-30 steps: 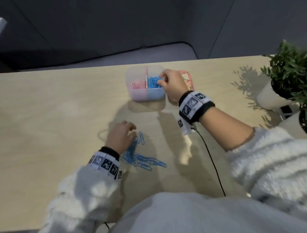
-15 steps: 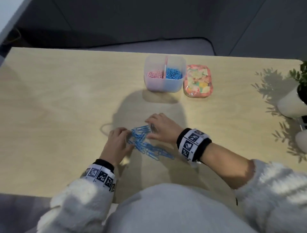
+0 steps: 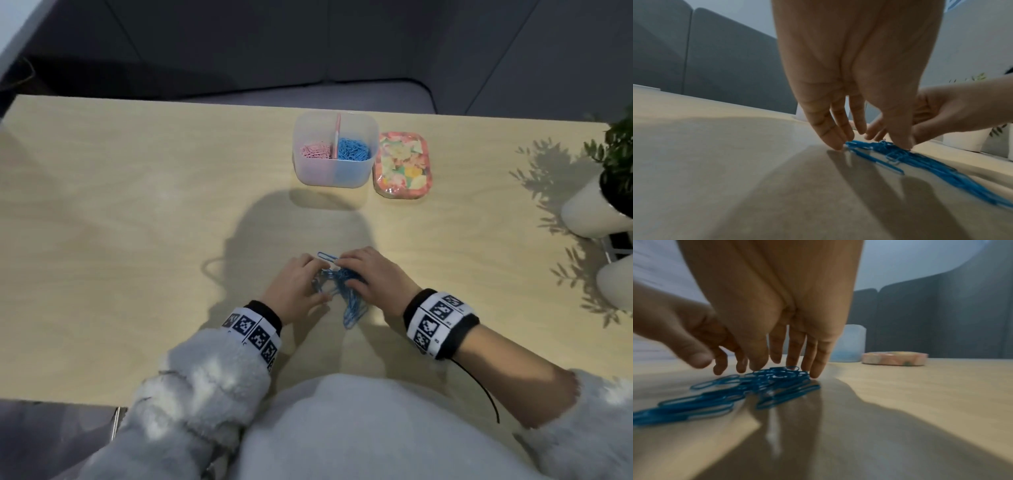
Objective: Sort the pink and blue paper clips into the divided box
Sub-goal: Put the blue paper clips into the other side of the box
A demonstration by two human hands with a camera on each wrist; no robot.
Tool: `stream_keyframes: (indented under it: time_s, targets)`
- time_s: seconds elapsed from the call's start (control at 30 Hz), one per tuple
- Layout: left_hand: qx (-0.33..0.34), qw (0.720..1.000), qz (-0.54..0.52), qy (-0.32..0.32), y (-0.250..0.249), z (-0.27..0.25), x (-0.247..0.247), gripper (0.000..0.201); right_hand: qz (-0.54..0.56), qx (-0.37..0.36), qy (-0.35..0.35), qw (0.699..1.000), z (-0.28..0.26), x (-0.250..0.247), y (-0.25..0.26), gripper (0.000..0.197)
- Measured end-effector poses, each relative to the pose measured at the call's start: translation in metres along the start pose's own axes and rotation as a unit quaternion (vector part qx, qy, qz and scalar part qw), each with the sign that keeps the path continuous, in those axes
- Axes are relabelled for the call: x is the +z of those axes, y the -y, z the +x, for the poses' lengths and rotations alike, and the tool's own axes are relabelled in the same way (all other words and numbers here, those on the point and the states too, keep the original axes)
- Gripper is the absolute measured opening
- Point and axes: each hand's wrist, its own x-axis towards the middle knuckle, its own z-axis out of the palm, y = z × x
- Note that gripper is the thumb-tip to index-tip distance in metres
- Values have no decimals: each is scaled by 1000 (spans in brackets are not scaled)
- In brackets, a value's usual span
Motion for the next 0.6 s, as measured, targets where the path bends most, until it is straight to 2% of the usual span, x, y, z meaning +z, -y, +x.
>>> stream_keyframes:
  time_s: [0.07, 0.13, 0.2, 0.23, 0.3, 0.47, 0.6]
  targets:
    - [14, 999, 35, 27, -1, -2, -1, 76, 35, 38, -26, 998, -17, -4, -7, 57]
    - [15, 997, 66, 41, 1, -6, -2, 87, 49, 85, 4, 995, -35, -7, -9, 90]
    - [27, 995, 85, 41, 4, -7, -1, 85, 14, 108, 68, 992, -48, -6, -5, 117]
    - [40, 994, 90, 36, 5, -6, -1, 81, -21, 107, 89, 990, -51, -2, -2, 122]
    - [63, 992, 102, 28, 7, -1, -2, 76, -73, 104, 89, 988, -49, 7, 4, 120]
    - [70, 989, 133, 5, 2, 17, -3, 74, -94, 91, 18, 991, -25, 18, 10, 95]
    - [56, 992, 117, -4, 2, 33, -6, 39, -73, 77, -17, 994, -9, 15, 4, 59]
